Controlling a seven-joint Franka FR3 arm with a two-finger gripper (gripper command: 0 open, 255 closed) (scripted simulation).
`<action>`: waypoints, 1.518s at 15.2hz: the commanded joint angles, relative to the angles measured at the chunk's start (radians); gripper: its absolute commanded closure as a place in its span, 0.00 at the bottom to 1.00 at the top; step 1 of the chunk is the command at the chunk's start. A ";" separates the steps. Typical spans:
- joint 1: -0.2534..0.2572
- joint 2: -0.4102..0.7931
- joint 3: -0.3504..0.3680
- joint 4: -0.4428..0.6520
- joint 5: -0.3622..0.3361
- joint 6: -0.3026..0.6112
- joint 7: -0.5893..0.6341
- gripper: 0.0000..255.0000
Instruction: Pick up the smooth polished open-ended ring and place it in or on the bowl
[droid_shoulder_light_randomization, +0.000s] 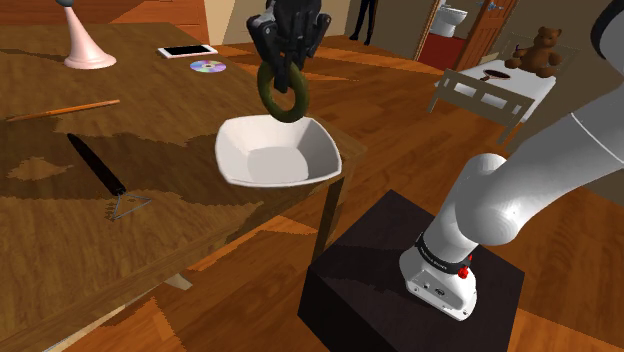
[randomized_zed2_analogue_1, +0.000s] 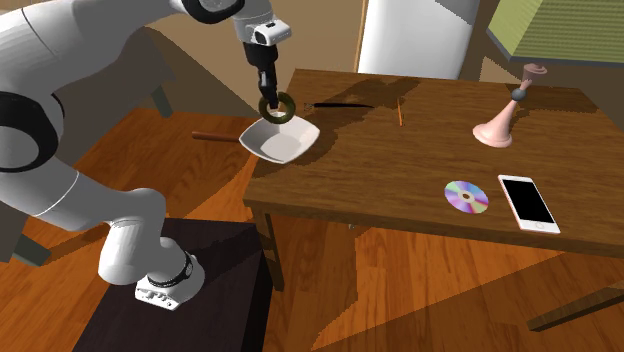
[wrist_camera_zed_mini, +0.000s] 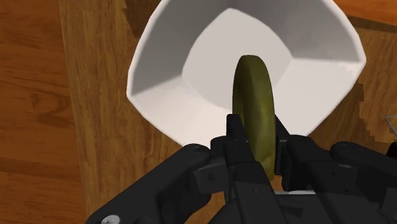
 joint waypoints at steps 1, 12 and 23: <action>0.003 -0.010 0.001 -0.037 0.004 0.028 0.001 1.00; 0.011 -0.042 0.001 -0.157 0.017 0.118 -0.003 1.00; 0.007 -0.025 0.002 -0.074 0.010 0.051 0.002 0.00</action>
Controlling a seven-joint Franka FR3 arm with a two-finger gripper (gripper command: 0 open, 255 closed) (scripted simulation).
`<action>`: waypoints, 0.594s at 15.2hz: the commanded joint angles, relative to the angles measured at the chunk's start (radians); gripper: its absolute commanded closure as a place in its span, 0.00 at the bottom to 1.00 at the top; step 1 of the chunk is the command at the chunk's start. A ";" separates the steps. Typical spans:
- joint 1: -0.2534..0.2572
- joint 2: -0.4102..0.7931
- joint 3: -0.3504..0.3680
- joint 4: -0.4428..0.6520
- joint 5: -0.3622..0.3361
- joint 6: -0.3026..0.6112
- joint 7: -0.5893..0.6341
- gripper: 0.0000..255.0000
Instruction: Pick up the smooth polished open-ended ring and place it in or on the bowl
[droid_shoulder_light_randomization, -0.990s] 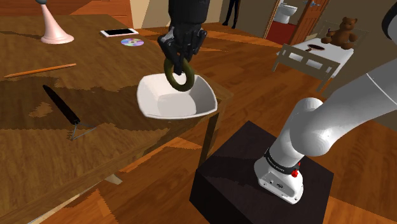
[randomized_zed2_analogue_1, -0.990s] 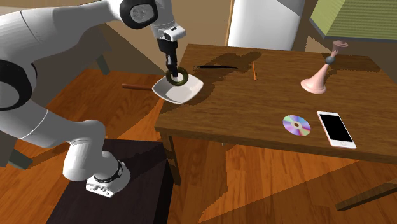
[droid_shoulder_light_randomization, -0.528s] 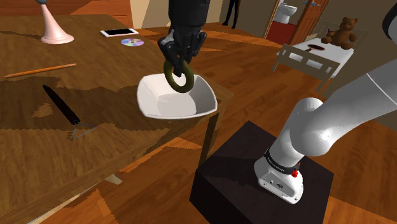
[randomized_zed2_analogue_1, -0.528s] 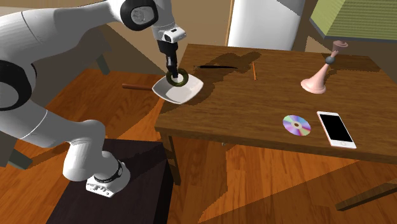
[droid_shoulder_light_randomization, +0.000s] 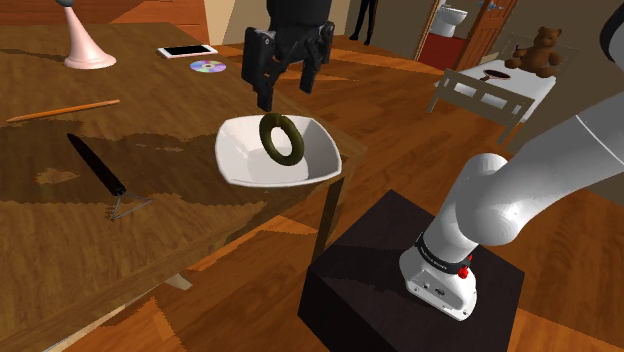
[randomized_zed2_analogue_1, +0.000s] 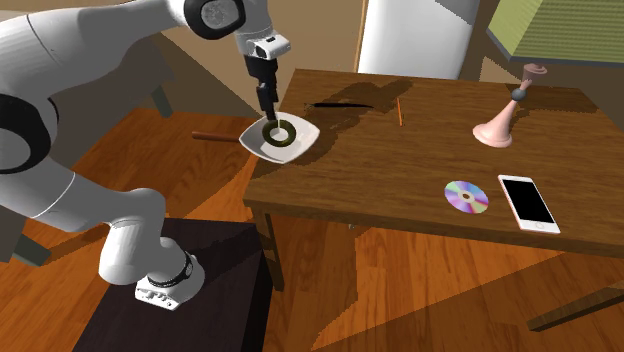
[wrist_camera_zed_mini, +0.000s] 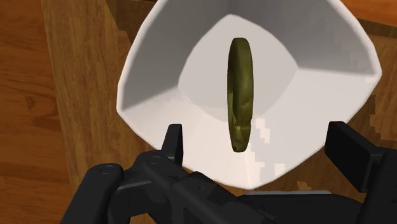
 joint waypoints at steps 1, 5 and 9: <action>-0.005 0.023 0.003 0.077 -0.008 -0.057 0.006 0.00; -0.006 0.032 0.005 0.114 -0.012 -0.084 0.010 0.00; -0.006 0.032 0.005 0.114 -0.012 -0.084 0.010 0.00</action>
